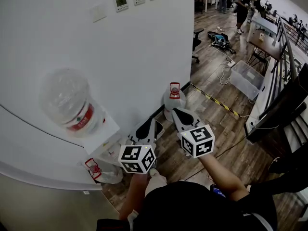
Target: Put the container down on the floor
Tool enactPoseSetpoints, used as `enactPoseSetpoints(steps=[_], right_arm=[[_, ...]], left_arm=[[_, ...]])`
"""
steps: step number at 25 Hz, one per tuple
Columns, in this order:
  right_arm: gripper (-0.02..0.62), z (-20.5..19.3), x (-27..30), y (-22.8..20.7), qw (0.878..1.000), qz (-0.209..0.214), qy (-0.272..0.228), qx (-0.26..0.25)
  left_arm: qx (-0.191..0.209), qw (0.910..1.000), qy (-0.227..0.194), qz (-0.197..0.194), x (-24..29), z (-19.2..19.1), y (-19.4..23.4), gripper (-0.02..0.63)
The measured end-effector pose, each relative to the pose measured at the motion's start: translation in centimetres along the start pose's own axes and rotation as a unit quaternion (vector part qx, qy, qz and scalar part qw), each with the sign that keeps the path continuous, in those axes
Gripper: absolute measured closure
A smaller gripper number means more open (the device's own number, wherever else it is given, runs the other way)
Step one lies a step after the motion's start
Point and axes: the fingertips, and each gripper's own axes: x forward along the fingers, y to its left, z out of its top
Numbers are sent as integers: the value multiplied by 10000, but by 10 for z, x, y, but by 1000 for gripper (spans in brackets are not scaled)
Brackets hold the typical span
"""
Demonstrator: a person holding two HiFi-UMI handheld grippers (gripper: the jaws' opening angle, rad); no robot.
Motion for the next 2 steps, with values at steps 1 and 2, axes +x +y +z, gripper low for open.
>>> enactPoseSetpoints(steps=[1, 2], right_arm=[[567, -1, 0, 0, 10000, 3, -1, 15], [566, -1, -1, 0, 10000, 6, -1, 30]], left_arm=[[9, 10000, -10, -9, 0, 0, 0, 592], [19, 10000, -20, -18, 0, 1, -1, 592]])
